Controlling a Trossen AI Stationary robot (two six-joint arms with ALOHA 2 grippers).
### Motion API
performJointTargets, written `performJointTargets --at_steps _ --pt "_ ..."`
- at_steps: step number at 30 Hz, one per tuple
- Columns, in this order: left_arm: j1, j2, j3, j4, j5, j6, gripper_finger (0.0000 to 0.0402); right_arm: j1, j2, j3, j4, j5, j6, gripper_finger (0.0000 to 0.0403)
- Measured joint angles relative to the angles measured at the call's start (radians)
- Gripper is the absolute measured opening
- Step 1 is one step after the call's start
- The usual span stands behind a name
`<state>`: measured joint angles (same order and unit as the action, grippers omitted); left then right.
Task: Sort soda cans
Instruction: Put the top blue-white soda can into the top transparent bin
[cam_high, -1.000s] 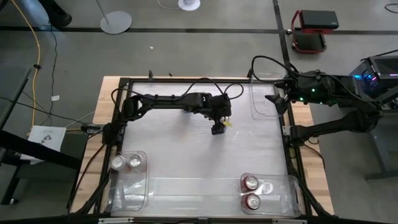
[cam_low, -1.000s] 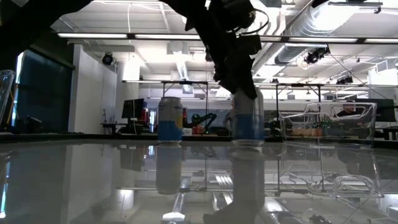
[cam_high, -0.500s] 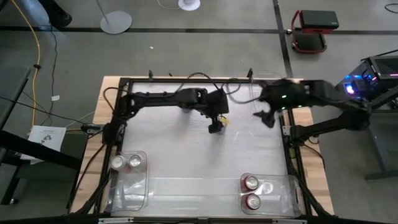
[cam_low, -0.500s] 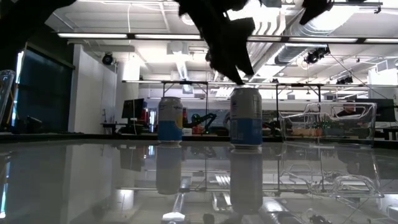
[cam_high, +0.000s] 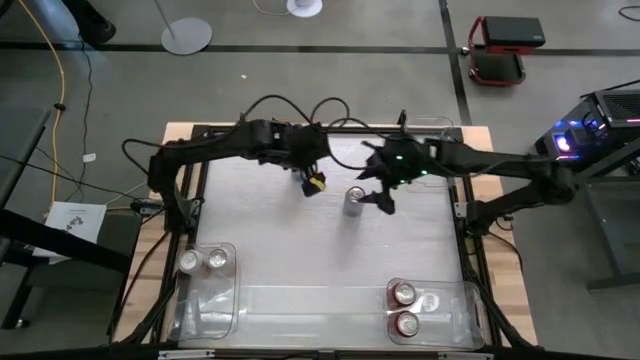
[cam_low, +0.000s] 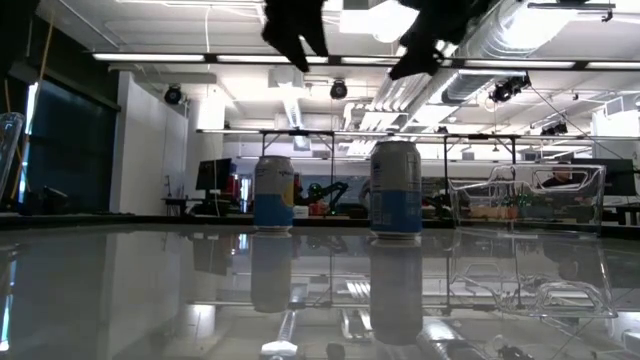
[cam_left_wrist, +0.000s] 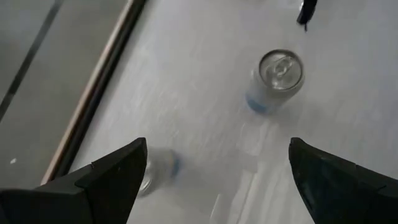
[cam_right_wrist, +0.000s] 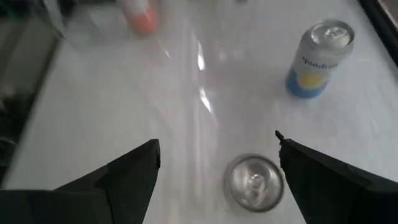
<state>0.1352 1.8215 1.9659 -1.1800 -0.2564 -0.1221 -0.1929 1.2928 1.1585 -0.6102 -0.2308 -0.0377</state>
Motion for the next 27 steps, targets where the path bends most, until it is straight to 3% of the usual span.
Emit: performJointTargets --at_steps 6,10,19,27 --pt "-0.005 -0.042 -0.001 -0.05 -0.013 -0.015 0.0366 0.003 0.226 0.235 -0.311 0.122 -0.16 0.0321" --pt "-0.008 -0.05 -0.001 -0.06 -0.014 -0.008 0.0366 0.003 0.355 0.339 -0.433 0.137 -0.234 0.0324" --pt "-0.025 -0.05 -0.002 -0.123 -0.02 0.001 0.0366 0.01 0.479 0.367 -0.457 0.216 -0.273 0.0324" --pt "-0.033 -0.073 -0.002 -0.145 -0.046 0.002 0.0366 0.009 0.495 0.366 -0.455 0.175 -0.255 0.0324"
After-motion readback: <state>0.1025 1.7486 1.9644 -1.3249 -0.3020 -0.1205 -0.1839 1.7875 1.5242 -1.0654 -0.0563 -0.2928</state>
